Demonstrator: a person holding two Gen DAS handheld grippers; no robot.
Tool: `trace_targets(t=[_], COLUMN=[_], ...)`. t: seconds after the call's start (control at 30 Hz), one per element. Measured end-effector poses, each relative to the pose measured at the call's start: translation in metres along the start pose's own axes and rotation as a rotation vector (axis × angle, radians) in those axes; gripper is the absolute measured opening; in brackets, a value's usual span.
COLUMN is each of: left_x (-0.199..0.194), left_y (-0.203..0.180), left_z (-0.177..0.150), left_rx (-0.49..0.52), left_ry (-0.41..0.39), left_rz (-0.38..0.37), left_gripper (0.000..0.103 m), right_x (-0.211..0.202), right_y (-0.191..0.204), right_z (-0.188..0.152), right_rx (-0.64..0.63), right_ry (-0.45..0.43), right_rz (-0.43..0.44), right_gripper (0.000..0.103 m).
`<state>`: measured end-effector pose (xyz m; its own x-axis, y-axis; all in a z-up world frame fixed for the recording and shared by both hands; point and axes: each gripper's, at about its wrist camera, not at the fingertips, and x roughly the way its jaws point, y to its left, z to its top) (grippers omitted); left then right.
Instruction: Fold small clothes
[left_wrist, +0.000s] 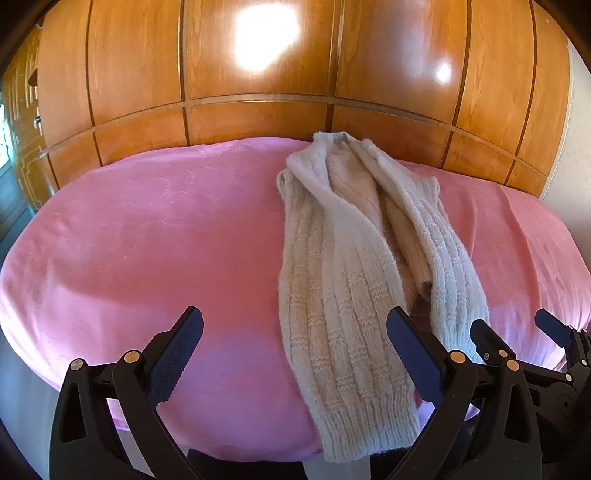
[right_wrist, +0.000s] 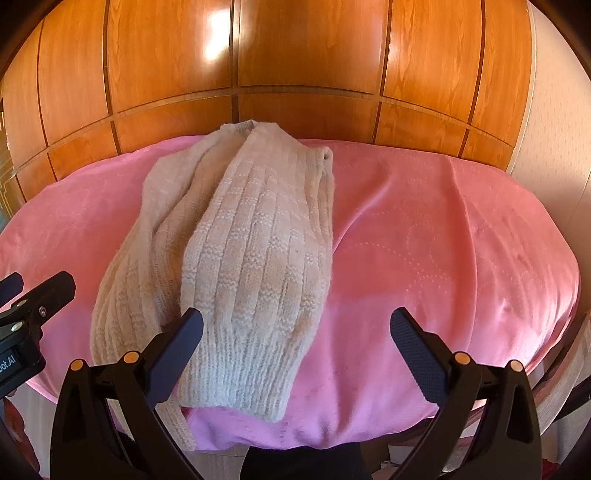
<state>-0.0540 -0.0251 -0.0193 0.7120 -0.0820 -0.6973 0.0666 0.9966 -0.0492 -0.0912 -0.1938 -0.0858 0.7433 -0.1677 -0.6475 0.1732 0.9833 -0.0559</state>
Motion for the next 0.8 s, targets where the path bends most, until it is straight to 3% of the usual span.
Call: trace_targets(t=[0.43, 0.5, 0.63, 0.67, 0.7, 0.77, 0.8], left_x=[0.008, 0.010, 0.020, 0.023, 0.027, 0.033, 0.035], left_y=[-0.003, -0.003, -0.011, -0.013, -0.015, -0.017, -0.017], left_z=[0.001, 0.001, -0.002, -0.003, -0.004, -0.004, -0.003], left_rx=[0.080, 0.084, 0.103, 0.105, 0.105, 0.092, 0.082], left_ry=[0.030, 0.048, 0.123, 0.140, 0.158, 0.188, 0.197], left_rz=[-0.077, -0.114, -0.215, -0.235, -0.254, -0.301, -0.320], left_gripper=[0.099, 0.095, 0.072, 0.070, 0.070, 0.070, 0.070], right_x=[0.005, 0.006, 0.006, 0.005, 0.003, 0.002, 0.000], right_y=[-0.009, -0.012, -0.024, -0.027, -0.030, -0.033, -0.036], right_z=[-0.002, -0.003, -0.003, -0.004, -0.005, -0.009, -0.012], right_rx=[0.017, 0.023, 0.043, 0.045, 0.039, 0.025, 0.019], right_ry=[0.020, 0.024, 0.038, 0.040, 0.045, 0.059, 0.068], right_rz=[0.005, 0.007, 0.094, 0.125, 0.151, 0.192, 0.226], right_gripper=[0.101, 0.101, 0.100, 0.096, 0.083, 0.071, 0.069])
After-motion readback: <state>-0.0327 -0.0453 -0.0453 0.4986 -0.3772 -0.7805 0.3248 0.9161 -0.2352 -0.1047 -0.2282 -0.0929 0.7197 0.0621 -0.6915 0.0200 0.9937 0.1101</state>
